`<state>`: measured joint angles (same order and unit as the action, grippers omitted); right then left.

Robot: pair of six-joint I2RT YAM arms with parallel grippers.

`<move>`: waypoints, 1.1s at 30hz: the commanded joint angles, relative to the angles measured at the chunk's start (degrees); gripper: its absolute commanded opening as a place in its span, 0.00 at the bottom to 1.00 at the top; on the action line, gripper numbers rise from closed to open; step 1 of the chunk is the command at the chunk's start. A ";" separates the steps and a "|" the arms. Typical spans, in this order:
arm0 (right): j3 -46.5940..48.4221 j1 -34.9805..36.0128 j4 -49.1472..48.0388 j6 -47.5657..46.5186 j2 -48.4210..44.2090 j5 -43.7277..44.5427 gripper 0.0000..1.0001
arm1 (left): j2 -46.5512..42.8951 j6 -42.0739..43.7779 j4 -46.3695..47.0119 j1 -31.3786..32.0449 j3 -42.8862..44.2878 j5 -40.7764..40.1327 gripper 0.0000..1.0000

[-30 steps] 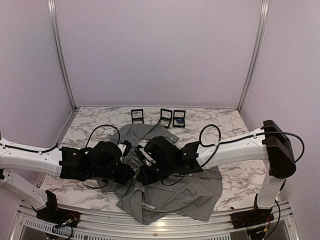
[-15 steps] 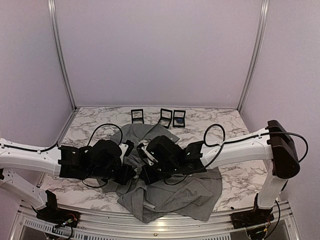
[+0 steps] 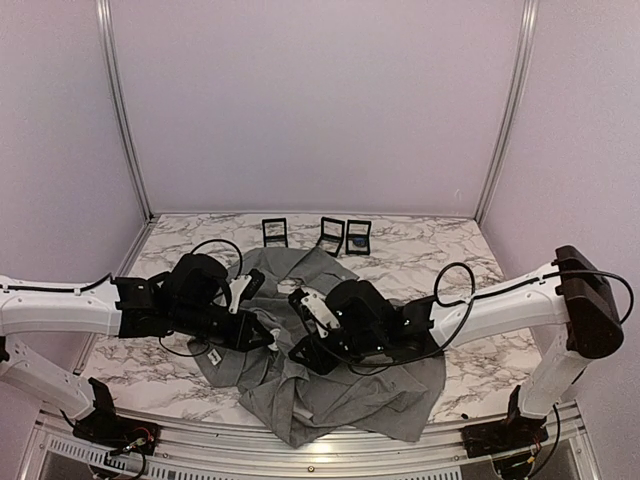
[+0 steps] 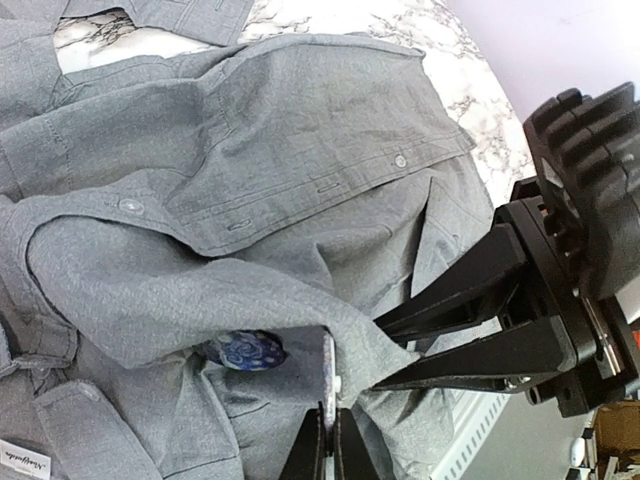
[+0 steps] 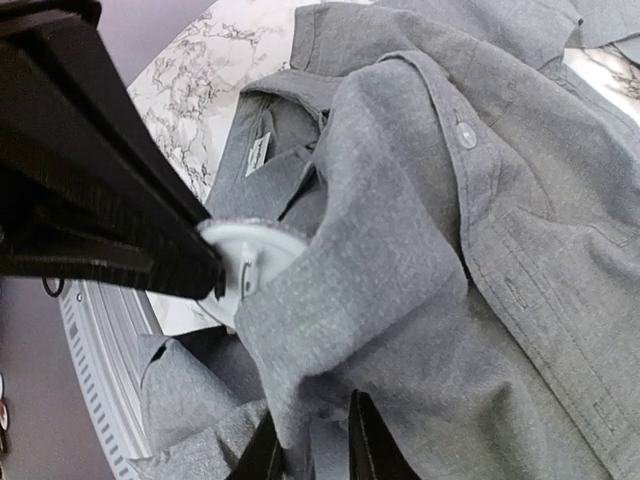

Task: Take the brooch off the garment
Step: Pass from the right arm to the left, then open the brooch with the flattened clothing.

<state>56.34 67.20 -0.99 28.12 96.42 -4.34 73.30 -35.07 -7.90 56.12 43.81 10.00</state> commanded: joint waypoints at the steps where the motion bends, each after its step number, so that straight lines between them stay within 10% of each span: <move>1: -3.35 -1.91 -4.43 -3.16 -3.83 -3.48 0.23 | 0.77 0.76 5.04 -2.41 -1.64 8.91 0.00; 11: -5.94 -5.55 -9.49 -2.37 -4.77 -11.73 0.49 | 5.33 2.71 8.94 -4.73 -0.50 17.97 0.00; 33: -0.88 -2.97 -6.61 -0.07 3.23 -13.67 0.53 | 6.04 6.14 -3.73 -8.39 4.93 19.34 0.00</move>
<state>52.75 62.94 -9.08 27.11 97.58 -18.94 78.96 -30.35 -9.21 48.25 47.09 28.12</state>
